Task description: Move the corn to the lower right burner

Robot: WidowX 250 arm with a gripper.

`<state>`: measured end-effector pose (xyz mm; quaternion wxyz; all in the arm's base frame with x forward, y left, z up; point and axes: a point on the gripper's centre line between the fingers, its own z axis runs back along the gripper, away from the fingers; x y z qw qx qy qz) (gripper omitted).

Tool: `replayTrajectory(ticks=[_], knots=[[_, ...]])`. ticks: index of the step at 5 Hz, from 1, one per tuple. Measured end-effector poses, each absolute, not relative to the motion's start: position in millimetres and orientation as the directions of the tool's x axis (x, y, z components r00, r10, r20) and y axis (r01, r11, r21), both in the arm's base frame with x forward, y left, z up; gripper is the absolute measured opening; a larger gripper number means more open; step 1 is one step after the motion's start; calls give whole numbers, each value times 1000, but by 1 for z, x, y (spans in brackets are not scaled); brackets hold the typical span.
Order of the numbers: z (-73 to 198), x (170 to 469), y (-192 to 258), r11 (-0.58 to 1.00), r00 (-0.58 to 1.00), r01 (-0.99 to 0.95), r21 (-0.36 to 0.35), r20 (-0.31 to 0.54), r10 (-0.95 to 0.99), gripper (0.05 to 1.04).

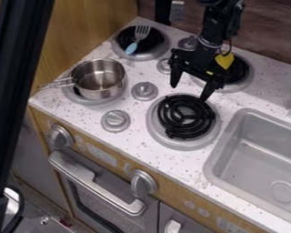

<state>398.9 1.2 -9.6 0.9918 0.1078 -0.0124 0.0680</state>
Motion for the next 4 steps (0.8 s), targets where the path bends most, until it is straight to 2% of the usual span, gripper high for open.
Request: replayTrajectory(ticks=[1, 2, 3, 4], knots=[[-29, 391, 2, 967, 991, -127, 220, -13, 134, 998], [-35, 417, -6, 985, 999, -34, 168, 30, 29, 999], [-23, 456, -17, 993, 991, 41, 110, 123, -54, 998], [-1, 483, -21, 995, 973, 36, 92, 226, -56, 998]])
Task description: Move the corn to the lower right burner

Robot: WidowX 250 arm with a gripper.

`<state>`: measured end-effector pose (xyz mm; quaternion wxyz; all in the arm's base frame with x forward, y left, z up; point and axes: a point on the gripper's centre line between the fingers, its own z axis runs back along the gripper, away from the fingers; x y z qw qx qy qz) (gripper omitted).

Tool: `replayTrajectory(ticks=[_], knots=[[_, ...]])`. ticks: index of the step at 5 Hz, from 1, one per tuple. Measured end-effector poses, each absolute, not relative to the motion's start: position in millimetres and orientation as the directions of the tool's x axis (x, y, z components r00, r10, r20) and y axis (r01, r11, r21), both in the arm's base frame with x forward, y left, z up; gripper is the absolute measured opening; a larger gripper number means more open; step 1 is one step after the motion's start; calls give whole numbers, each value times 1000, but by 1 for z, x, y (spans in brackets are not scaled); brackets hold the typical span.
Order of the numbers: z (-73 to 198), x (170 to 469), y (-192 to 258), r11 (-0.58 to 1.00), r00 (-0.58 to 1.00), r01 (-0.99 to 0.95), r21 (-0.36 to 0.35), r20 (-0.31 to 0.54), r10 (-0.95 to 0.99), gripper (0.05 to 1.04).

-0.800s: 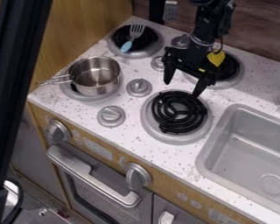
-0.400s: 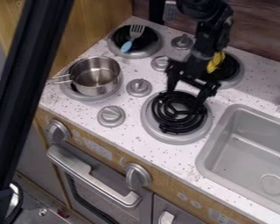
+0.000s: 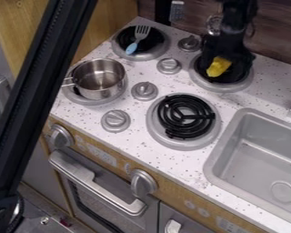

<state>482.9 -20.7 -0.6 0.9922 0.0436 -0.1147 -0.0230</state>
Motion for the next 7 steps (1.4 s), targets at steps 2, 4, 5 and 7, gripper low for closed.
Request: replayTrajectory(ticks=[2, 4, 5, 7], knots=[[-12, 491, -11, 994, 972, 15, 111, 232, -41, 998], [-29, 492, 7, 988, 974, -26, 154, 224, -10, 999], [-34, 491, 6, 989, 975, -41, 143, 221, 9, 998], [-37, 493, -3, 993, 973, -30, 116, 230, 2, 689]])
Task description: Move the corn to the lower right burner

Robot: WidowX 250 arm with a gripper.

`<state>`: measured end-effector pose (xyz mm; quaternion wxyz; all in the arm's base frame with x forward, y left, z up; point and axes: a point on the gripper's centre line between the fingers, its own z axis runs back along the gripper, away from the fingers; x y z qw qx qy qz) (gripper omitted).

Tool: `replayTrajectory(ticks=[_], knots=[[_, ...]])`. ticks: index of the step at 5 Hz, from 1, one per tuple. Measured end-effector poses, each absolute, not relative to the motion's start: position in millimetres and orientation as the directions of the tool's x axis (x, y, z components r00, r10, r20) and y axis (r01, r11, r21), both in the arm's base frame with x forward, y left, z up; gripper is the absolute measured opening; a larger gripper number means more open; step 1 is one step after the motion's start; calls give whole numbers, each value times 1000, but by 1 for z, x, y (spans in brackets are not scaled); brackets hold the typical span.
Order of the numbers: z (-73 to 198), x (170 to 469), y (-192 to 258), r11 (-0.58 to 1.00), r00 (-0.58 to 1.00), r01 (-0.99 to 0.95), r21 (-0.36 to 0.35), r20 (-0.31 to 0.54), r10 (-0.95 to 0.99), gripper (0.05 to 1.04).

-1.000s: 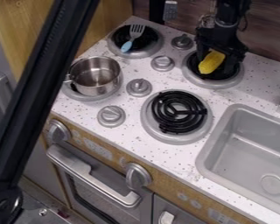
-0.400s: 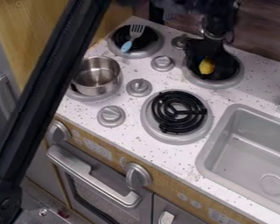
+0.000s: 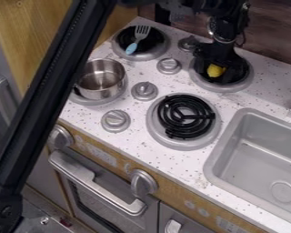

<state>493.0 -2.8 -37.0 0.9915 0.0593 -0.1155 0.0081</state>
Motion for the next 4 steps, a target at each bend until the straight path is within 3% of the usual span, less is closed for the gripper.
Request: replayTrajectory(ticks=[1, 2, 3, 4], knots=[[-37, 493, -3, 992, 973, -22, 123, 230, -7, 579], [-36, 491, 2, 991, 969, -22, 132, 247, -11, 579], [-16, 483, 11, 990, 968, -27, 142, 252, -10, 579], [-13, 456, 35, 987, 974, -65, 144, 223, 32, 579]])
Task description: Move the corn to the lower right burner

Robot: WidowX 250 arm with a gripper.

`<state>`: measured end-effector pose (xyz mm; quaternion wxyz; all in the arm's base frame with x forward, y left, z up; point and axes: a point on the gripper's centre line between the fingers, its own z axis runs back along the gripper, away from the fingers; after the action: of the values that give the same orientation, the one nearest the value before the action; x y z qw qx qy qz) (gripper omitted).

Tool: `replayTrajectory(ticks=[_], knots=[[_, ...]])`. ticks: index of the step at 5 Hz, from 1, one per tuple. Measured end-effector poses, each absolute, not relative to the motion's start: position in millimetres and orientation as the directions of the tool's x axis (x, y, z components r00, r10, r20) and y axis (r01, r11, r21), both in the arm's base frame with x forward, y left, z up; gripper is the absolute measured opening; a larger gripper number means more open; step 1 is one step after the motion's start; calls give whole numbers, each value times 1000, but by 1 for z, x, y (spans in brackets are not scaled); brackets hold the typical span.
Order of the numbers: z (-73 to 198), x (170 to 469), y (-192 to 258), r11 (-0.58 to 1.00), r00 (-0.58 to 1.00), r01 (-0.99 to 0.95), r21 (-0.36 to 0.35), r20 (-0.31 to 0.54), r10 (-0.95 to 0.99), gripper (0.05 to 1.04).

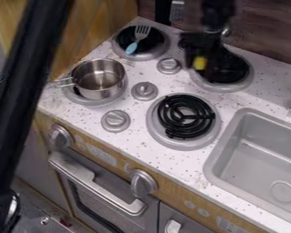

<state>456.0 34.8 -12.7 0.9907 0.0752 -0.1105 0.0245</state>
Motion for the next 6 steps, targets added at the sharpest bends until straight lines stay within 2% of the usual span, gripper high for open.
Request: replayTrajectory(ticks=[1, 3, 5, 6], knots=[[-18, 422, 51, 985, 987, -96, 143, 144, 75, 579], [-31, 368, 48, 994, 997, -44, 98, 62, 38, 579], [-34, 342, 32, 999, 1000, 4, 40, 22, -5, 579], [-38, 333, 27, 999, 1000, 22, 35, 8, -22, 578]])
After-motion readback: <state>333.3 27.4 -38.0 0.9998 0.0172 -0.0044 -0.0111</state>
